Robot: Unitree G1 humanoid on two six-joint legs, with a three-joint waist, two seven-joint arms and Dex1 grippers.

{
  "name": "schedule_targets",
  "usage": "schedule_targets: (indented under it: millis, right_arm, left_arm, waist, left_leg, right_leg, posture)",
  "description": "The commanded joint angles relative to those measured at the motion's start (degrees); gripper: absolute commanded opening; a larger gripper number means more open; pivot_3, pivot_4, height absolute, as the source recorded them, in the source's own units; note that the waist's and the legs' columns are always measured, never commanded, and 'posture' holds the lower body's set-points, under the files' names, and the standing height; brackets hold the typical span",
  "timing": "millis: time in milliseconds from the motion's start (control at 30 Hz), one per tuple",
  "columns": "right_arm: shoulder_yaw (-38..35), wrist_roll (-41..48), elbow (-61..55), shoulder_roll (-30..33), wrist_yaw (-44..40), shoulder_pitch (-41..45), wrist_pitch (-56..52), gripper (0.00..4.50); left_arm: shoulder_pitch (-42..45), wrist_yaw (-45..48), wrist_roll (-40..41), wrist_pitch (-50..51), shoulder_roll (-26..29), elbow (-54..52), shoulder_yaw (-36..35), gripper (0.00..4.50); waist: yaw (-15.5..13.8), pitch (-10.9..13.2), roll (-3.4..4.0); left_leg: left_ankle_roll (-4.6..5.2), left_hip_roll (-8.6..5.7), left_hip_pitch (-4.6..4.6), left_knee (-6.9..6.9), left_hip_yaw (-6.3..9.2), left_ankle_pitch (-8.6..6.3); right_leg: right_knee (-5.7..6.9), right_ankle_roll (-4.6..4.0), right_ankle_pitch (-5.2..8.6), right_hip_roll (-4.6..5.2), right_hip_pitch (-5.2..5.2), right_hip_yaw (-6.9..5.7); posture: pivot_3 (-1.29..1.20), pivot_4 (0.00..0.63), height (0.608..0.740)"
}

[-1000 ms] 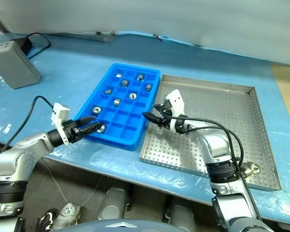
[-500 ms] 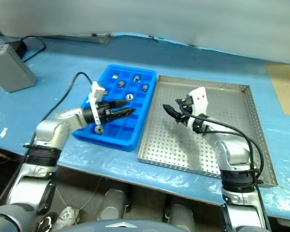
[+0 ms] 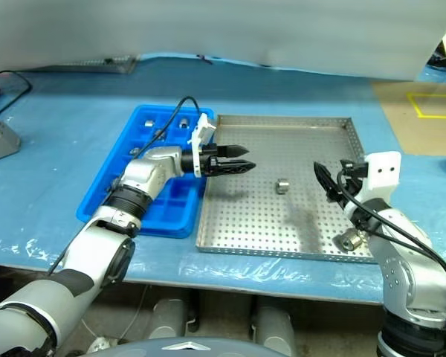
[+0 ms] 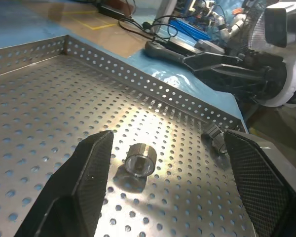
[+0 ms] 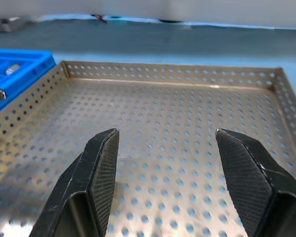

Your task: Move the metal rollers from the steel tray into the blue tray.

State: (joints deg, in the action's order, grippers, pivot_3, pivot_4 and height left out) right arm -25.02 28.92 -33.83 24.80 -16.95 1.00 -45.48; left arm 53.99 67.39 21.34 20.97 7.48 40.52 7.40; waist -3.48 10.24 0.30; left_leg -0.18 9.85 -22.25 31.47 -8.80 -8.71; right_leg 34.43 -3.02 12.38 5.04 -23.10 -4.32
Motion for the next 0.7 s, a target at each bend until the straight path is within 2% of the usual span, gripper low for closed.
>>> schedule_targets:
  millis: [33,167,300,433,700]
  right_arm:
    - [-1.14,2.28,-4.01,0.64,0.90,0.19,-0.99,3.25]
    - [2.84,2.03,-2.89,0.82,1.21,2.11,-2.07,3.25]
    - [11.16,-0.27,0.60,-0.32,2.22,8.68,-2.40,3.25]
    - [13.35,-4.97,11.60,-0.01,2.82,12.09,2.18,3.25]
    - [17.15,-7.57,17.40,-0.69,-0.72,14.56,6.39,3.25]
  left_arm:
    - [-0.87,0.95,-0.21,-0.51,-0.45,-1.59,-0.45,3.75]
    - [-2.35,-0.59,-0.11,0.08,-0.42,-3.02,-1.69,3.75]
    - [-4.78,-3.11,0.42,1.19,0.33,-5.99,-3.14,3.75]
    - [-8.64,-5.48,1.26,3.83,1.26,-11.75,-4.10,3.75]
    - [-12.80,-8.42,1.68,6.86,3.75,-18.51,-5.01,3.75]
  waist:
    - [0.43,0.00,0.00]
    - [0.79,0.00,0.00]
    - [0.96,0.00,0.00]
    - [0.13,0.00,0.01]
    - [-1.24,0.00,0.01]
  left_leg:
    - [0.01,-0.01,0.00,0.03,-0.01,0.00]
    - [0.01,0.01,0.08,0.09,0.01,0.00]
    - [0.02,0.04,0.11,0.13,0.02,0.02]
    - [0.06,0.02,0.06,0.12,0.07,0.01]
    - [0.19,0.03,-0.25,0.14,0.06,-0.05]
  right_leg:
    - [0.00,0.01,0.00,0.01,0.01,-0.01]
    - [0.01,0.26,0.15,0.01,0.13,-0.07]
    - [0.05,-0.01,-0.01,0.01,0.14,-0.09]
    - [0.04,-0.06,-0.02,0.05,0.19,-0.14]
    - [0.02,-0.08,-0.02,0.08,-0.06,-0.14]
  posture:
    - [-0.23,0.150,0.740]
    - [-0.18,0.150,0.740]
    - [-0.12,0.150,0.740]
    - [-0.06,0.150,0.740]
    - [0.01,0.150,0.740]
